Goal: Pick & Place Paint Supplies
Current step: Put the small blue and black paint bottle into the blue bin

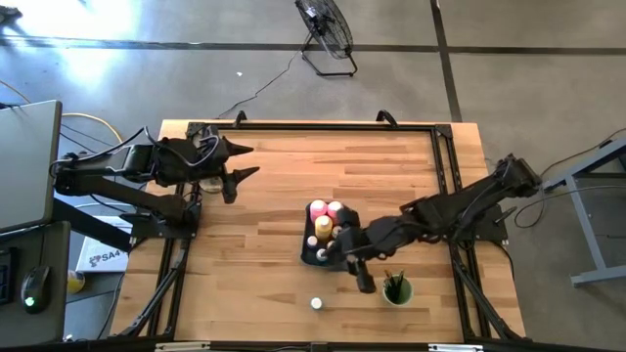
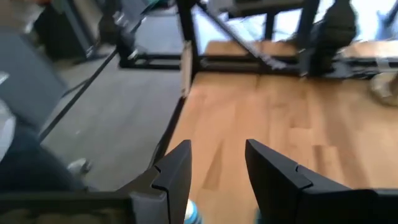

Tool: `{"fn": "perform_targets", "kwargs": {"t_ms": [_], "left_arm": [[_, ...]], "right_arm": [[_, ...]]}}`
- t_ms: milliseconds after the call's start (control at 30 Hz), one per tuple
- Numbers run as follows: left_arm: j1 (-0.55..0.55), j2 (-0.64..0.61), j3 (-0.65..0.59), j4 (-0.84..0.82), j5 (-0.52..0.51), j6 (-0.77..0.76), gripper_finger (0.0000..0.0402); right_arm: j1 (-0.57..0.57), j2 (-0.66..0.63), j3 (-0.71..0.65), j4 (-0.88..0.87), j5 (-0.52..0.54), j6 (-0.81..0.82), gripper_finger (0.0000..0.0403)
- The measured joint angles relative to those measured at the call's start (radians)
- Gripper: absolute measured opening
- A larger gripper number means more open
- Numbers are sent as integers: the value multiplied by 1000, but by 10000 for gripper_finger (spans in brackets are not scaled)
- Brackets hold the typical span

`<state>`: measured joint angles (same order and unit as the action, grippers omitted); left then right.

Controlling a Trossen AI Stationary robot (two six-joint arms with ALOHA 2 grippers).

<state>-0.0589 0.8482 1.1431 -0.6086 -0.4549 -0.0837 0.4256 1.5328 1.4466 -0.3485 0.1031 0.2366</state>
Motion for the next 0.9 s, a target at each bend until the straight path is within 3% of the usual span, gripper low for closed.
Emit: {"fn": "perform_targets", "kwargs": {"t_ms": [133,500,667,900], "left_arm": [[0,-7,0,8,0,0,242],[0,2,1,3,-2,0,242],[0,1,1,6,-3,0,242],[0,1,1,-19,-86,28,242]], "right_arm": [[-16,49,18,-13,-103,-38,144],[-57,175,23,-8,-200,-149,144],[-80,222,23,2,-302,-180,144],[-86,245,23,17,-345,-181,144]]}}
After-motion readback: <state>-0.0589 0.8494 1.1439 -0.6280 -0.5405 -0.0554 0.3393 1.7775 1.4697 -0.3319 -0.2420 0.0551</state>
